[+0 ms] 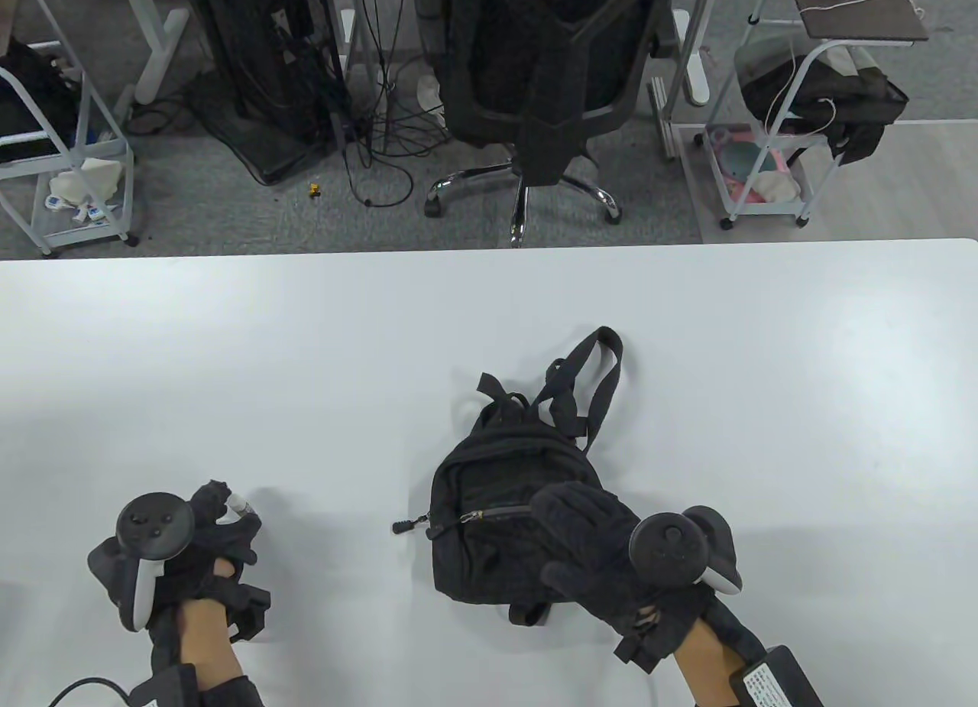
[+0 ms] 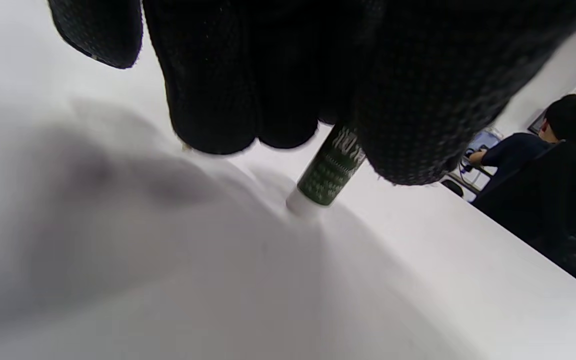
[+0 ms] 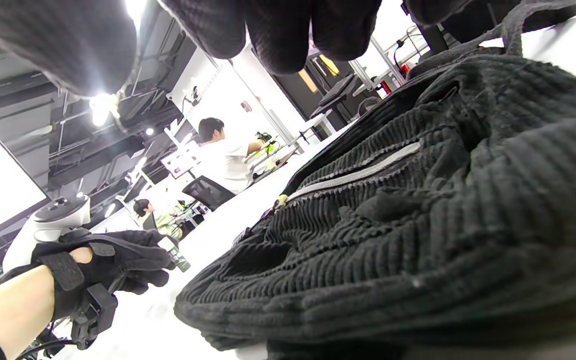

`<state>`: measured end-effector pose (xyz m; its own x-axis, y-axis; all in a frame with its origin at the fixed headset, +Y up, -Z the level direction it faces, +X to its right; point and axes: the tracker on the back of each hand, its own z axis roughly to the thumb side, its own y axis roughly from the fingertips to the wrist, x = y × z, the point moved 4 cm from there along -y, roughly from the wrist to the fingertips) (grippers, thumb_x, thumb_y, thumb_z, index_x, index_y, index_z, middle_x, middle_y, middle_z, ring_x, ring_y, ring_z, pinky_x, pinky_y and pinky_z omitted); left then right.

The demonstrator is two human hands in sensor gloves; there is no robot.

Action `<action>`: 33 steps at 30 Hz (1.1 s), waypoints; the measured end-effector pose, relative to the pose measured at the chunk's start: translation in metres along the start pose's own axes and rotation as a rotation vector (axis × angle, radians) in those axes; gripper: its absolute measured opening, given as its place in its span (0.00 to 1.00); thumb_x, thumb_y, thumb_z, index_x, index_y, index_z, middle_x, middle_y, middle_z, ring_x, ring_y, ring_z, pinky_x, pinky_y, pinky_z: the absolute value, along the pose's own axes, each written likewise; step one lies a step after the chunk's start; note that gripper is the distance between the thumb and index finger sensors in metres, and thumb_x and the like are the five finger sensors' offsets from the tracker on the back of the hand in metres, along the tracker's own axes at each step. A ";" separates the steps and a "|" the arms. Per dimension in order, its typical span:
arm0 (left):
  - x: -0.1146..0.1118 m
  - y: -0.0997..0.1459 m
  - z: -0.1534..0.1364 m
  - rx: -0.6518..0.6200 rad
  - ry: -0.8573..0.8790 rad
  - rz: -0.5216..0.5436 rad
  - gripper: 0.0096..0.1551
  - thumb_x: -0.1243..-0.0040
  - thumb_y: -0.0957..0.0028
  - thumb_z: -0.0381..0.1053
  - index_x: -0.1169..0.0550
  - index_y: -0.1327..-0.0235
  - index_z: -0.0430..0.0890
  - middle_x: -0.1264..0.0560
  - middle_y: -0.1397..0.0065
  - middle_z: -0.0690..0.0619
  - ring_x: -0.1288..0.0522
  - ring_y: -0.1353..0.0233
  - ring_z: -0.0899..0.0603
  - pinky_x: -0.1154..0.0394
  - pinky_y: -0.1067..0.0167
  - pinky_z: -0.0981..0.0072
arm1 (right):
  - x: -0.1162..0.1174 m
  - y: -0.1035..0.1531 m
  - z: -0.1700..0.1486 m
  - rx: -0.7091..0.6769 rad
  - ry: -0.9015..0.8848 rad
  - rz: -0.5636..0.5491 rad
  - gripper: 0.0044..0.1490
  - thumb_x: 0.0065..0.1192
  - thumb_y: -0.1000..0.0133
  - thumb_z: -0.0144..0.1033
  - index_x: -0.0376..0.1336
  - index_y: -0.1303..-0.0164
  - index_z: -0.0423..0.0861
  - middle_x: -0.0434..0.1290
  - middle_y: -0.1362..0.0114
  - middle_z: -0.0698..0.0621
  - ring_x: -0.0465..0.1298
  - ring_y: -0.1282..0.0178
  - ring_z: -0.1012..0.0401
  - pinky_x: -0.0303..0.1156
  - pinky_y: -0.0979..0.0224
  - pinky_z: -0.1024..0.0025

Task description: Apply lubricant on backpack

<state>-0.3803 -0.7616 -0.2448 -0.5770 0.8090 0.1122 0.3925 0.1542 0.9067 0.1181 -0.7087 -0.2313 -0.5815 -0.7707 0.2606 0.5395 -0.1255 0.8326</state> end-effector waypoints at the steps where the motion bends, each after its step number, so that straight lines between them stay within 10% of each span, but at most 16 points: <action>1: -0.004 -0.001 -0.002 0.012 0.038 -0.008 0.34 0.19 0.59 0.56 0.16 0.41 0.43 0.17 0.38 0.43 0.15 0.44 0.34 0.34 0.33 0.25 | 0.000 0.000 0.000 0.001 0.003 -0.001 0.49 0.63 0.47 0.64 0.50 0.18 0.58 0.57 0.14 0.49 0.58 0.11 0.43 0.51 0.19 0.34; 10: -0.024 -0.007 0.014 -0.077 -0.039 0.027 0.30 0.20 0.57 0.56 0.15 0.42 0.48 0.20 0.33 0.43 0.22 0.40 0.30 0.41 0.30 0.23 | -0.001 0.000 -0.001 0.007 0.006 -0.001 0.49 0.63 0.46 0.64 0.50 0.18 0.58 0.57 0.14 0.49 0.58 0.11 0.43 0.51 0.19 0.34; 19: -0.015 0.000 0.031 -0.160 0.045 0.080 0.30 0.23 0.56 0.56 0.15 0.40 0.47 0.16 0.39 0.43 0.12 0.52 0.36 0.22 0.43 0.35 | -0.002 0.000 -0.002 0.004 0.003 -0.008 0.49 0.63 0.46 0.64 0.50 0.18 0.58 0.57 0.14 0.49 0.58 0.11 0.43 0.51 0.19 0.34; 33: -0.017 0.069 0.150 -0.658 0.104 0.095 0.31 0.23 0.56 0.50 0.17 0.38 0.42 0.17 0.38 0.41 0.10 0.53 0.40 0.17 0.41 0.40 | -0.005 0.002 0.002 -0.016 -0.037 -0.065 0.47 0.63 0.46 0.63 0.52 0.18 0.57 0.59 0.15 0.49 0.61 0.13 0.44 0.54 0.20 0.35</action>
<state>-0.2363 -0.6799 -0.2453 -0.6403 0.7381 0.2128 -0.0543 -0.3198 0.9459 0.1209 -0.7036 -0.2304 -0.6377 -0.7368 0.2244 0.5092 -0.1848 0.8406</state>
